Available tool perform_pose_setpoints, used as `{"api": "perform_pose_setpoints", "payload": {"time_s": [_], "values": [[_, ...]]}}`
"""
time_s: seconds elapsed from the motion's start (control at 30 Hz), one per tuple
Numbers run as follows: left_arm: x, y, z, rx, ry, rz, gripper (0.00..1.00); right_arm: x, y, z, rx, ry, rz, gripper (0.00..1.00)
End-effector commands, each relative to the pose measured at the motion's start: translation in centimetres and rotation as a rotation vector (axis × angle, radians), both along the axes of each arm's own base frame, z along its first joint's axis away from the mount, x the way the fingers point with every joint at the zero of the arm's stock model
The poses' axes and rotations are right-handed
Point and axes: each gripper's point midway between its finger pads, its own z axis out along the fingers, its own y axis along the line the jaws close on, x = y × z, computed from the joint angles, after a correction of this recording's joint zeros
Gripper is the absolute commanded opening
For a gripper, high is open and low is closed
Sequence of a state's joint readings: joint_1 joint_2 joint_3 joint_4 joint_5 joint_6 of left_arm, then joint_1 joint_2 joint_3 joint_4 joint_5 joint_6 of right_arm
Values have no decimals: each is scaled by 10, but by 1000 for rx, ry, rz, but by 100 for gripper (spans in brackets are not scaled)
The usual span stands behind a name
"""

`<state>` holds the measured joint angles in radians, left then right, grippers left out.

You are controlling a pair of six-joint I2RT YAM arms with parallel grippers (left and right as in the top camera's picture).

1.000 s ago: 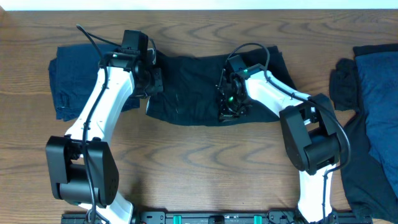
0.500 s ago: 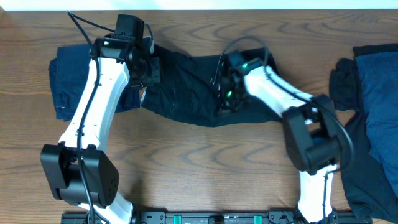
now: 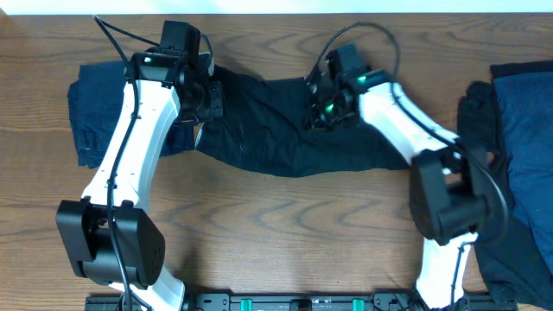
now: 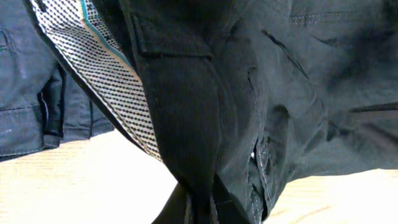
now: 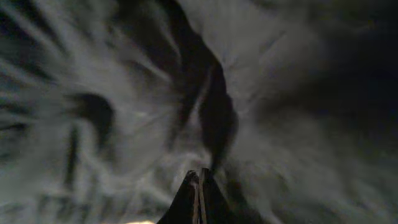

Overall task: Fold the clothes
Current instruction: 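Lift the pants' right end with the right gripper and carry it leftward, then fold the right end over toward the left gripper and lower it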

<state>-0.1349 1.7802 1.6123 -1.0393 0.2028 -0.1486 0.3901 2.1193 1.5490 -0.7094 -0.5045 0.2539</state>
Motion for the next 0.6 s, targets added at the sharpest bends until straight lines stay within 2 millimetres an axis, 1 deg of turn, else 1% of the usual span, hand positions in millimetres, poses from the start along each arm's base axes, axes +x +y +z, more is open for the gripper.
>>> {"api": "perform_pose_setpoints", "payload": {"time_s": [0.0,0.03,0.13,0.2,0.3,0.37,0.47,0.57], "values": [[1,-3,19,-2,-51,-21,6,-20,18,-33,-6,83,33,1],[0,-5,19,-2,-50,-27,6,-24,24,-41,-9,90,47,1],[-1,-10,19,-12,-41,-4,6,-31,33,-55,-19,109,68,1],[-2,-14,19,-18,-36,7,6,-35,36,-59,-23,119,74,1],[-4,-23,19,-20,-38,-14,6,-34,35,-58,-22,116,73,1],[-5,-29,19,-21,-41,-31,6,-26,35,-53,-4,97,65,1],[-5,-36,22,-23,-50,-48,6,-12,36,-34,71,83,56,1],[-2,-39,36,-35,-71,-52,6,7,31,-12,131,49,39,1]]}}
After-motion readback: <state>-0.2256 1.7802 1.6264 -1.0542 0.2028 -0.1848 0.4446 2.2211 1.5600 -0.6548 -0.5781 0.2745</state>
